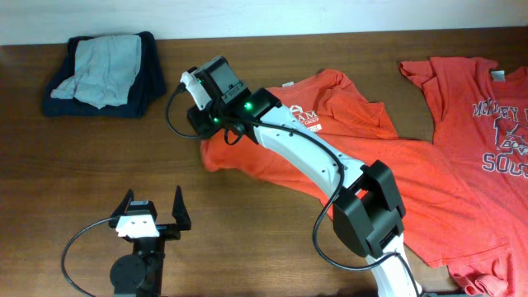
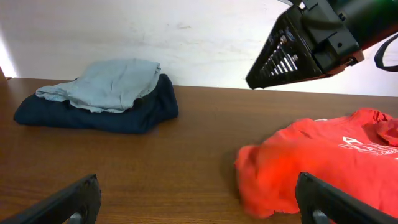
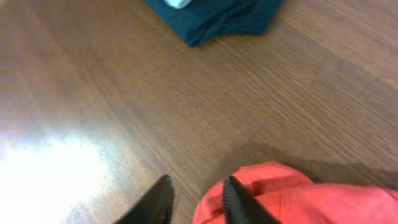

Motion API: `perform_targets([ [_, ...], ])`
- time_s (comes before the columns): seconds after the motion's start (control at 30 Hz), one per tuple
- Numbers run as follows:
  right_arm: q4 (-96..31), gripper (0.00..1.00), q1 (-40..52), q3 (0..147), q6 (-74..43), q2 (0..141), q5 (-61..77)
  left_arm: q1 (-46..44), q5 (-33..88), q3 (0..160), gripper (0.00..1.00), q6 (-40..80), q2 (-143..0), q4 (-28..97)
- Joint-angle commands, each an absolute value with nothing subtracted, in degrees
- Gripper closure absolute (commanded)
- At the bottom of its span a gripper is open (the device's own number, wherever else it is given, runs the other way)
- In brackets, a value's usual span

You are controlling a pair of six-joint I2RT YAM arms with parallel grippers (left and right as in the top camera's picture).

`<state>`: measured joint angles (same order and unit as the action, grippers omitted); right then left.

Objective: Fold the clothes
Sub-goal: 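Drag the orange t-shirt left onto the open table with the right gripper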

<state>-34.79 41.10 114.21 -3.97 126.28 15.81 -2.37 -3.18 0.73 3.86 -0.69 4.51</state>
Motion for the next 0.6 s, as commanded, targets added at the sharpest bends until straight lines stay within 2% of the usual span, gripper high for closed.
perform_targets([
  [0.0, -34.6, 0.57, 41.7, 115.5, -1.2, 124.0, 19.9, -2.0, -2.7, 0.5, 0.0, 2.9, -0.4, 4.6],
  [0.13, -36.8, 0.56, 40.7, 116.9, 0.4, 122.0, 12.8, -2.0, -2.7, 0.5, 0.01, 2.9, -0.4, 4.6],
  [0.17, -39.4, 0.56, 39.4, 118.8, 0.4, 120.7, 6.5, -2.0, -2.7, 0.5, 0.01, 2.9, -0.4, 4.6],
  [0.3, -46.9, 0.55, 35.1, 123.1, -0.4, 118.5, -1.9, -2.0, -2.7, 0.5, 0.01, 2.9, -0.4, 4.6],
  [0.57, -63.4, 0.54, 21.5, 127.8, -4.6, 118.2, -4.2, -2.0, -2.7, 0.5, 0.01, 2.9, -0.4, 4.6],
])
